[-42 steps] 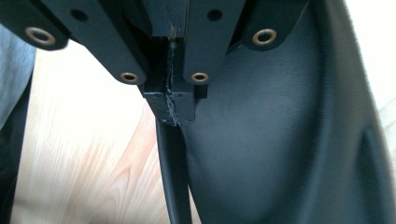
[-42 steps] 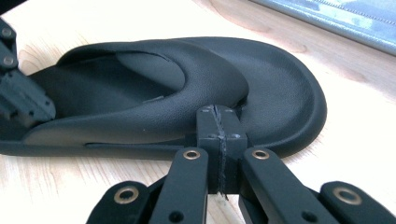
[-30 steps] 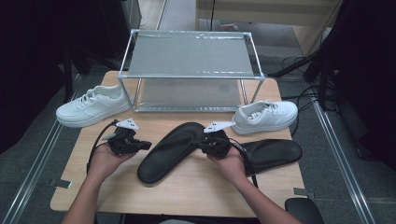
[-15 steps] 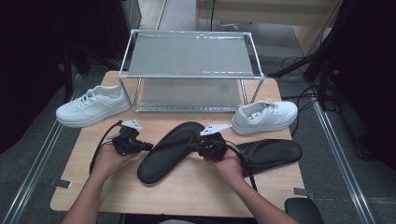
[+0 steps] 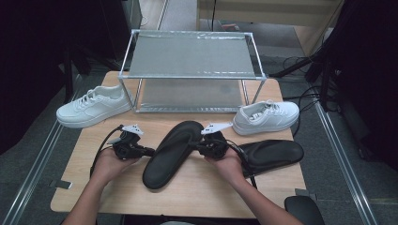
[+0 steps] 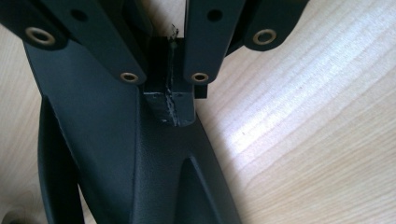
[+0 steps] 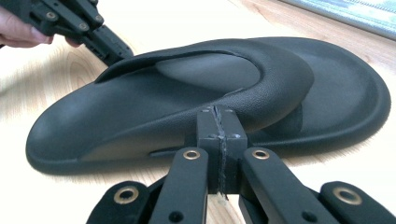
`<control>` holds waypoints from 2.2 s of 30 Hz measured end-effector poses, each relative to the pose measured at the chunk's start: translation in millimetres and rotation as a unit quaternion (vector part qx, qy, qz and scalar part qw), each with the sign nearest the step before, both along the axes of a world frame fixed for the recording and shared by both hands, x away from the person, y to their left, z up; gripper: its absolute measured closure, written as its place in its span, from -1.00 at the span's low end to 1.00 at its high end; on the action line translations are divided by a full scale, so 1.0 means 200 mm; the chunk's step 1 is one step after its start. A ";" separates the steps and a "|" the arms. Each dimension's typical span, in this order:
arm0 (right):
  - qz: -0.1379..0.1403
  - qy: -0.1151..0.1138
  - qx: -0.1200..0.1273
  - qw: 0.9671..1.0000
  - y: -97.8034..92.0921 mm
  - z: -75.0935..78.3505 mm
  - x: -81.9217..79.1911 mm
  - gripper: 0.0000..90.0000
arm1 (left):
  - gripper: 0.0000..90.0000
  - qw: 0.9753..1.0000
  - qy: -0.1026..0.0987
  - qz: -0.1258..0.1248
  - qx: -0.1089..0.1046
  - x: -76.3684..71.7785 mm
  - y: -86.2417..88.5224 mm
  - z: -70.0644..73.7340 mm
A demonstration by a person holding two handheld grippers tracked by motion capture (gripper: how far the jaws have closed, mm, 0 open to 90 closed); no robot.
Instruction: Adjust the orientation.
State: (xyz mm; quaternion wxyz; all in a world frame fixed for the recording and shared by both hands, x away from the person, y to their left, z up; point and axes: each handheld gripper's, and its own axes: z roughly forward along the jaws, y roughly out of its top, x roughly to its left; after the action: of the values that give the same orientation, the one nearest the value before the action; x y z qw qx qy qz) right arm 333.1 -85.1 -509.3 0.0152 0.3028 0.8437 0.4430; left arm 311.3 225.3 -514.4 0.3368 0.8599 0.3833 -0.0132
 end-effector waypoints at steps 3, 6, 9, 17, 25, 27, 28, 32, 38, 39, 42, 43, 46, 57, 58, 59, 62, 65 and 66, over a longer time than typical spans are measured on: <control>0.000 -0.003 0.000 1.000 0.00 0.00 0.01 1.00 | 1.00 1.000 0.004 -0.006 0.000 -0.02 -0.01 0.00; 0.000 -0.006 -0.003 1.000 0.01 0.00 0.02 1.00 | 1.00 1.000 0.006 -0.011 0.000 -0.04 -0.03 0.00; -0.002 -0.007 -0.003 1.000 0.00 0.00 0.03 1.00 | 1.00 1.000 0.008 -0.016 0.002 -0.06 -0.05 0.00; -0.002 -0.012 -0.004 1.000 0.01 0.00 0.06 1.00 | 1.00 1.000 0.005 -0.021 0.007 -0.09 -0.09 0.01; 0.000 -0.033 -0.006 0.999 0.02 -0.01 0.08 0.97 | 0.97 0.999 0.008 -0.037 0.010 -0.12 -0.13 0.01; -0.001 -0.034 -0.007 0.999 0.01 -0.01 0.09 0.94 | 0.96 0.999 0.007 -0.037 0.009 -0.12 -0.12 0.01; -0.002 -0.032 -0.006 0.999 0.01 -0.01 0.09 0.89 | 0.94 0.999 0.007 -0.037 0.007 -0.12 -0.12 0.01; 0.003 -0.037 -0.011 0.999 0.00 0.00 0.10 0.79 | 0.93 0.999 -0.020 -0.032 0.001 -0.12 -0.10 0.02; 0.000 -0.028 0.005 1.000 -0.07 0.04 0.11 0.50 | 0.51 1.000 -0.022 0.003 -0.021 -0.12 -0.04 0.05; 0.002 -0.025 0.010 1.000 -0.08 0.04 0.11 0.45 | 0.44 0.999 -0.021 0.010 -0.022 -0.12 -0.03 0.06; 0.009 -0.018 0.019 1.000 -0.13 0.07 0.10 0.25 | 0.22 0.998 -0.039 0.028 -0.036 -0.12 0.00 0.08; 0.014 -0.017 0.016 1.000 -0.14 0.07 0.09 0.18 | 0.17 0.998 -0.040 0.033 -0.045 -0.12 0.01 0.08; 0.032 -0.026 -0.002 0.999 -0.16 0.08 0.06 0.12 | 0.03 0.997 -0.037 0.040 -0.053 -0.12 0.02 0.09; 0.057 -0.003 0.004 0.998 -0.24 0.12 -0.05 0.06 | -0.13 0.998 -0.029 0.022 -0.041 -0.12 -0.02 0.10; 0.058 -0.006 0.003 0.998 -0.25 0.13 -0.06 0.05 | -0.14 0.998 -0.031 0.020 -0.042 -0.11 -0.02 0.10; 0.057 -0.007 0.003 0.998 -0.26 0.13 -0.07 0.05 | -0.15 0.998 -0.034 0.020 -0.045 -0.11 -0.03 0.10; 0.051 -0.009 0.001 0.999 -0.30 0.13 -0.08 0.05 | -0.15 0.999 -0.030 0.014 -0.043 -0.10 -0.03 0.11; 0.045 -0.009 -0.002 0.999 -0.32 0.13 -0.09 0.05 | -0.14 0.999 -0.025 0.010 -0.041 -0.08 -0.04 0.12; 0.041 -0.007 -0.002 0.999 -0.33 0.13 -0.09 0.05 | -0.14 0.999 -0.025 0.007 -0.041 -0.07 -0.05 0.12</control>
State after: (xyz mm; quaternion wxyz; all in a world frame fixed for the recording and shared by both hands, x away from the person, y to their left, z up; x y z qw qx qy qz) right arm 315.5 -150.8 -483.5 0.0033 0.2645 0.8563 0.4436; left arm 296.8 215.8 -490.0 0.3816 0.8425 0.3802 -0.0047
